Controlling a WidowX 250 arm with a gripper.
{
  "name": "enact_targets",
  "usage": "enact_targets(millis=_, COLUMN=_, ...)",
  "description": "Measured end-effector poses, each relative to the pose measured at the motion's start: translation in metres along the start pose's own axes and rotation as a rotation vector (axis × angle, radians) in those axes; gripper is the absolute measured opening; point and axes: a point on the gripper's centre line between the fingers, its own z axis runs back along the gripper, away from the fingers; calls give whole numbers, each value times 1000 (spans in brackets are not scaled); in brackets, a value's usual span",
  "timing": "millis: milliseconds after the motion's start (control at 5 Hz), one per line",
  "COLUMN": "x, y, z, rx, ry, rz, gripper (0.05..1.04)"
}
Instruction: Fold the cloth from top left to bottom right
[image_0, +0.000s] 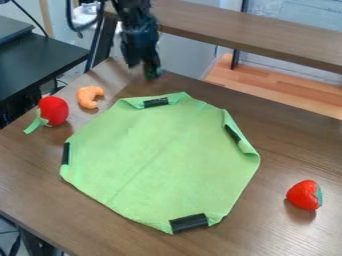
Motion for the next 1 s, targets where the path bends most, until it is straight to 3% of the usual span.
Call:
enact_targets(millis=200, x=-3, y=-5, z=-23, rx=-29, ry=25, rz=-6, gripper=1000)
enact_targets(millis=600, x=3, y=-14, z=-48, rx=-57, ry=56, rz=-46, gripper=1000)
enact_targets(millis=800, x=-4, y=-17, z=-62, rx=-66, ry=83, rz=-68, gripper=941)
enact_targets(millis=1000, x=-4, y=-17, z=-65, rx=-54, ry=79, rz=-78, gripper=658)
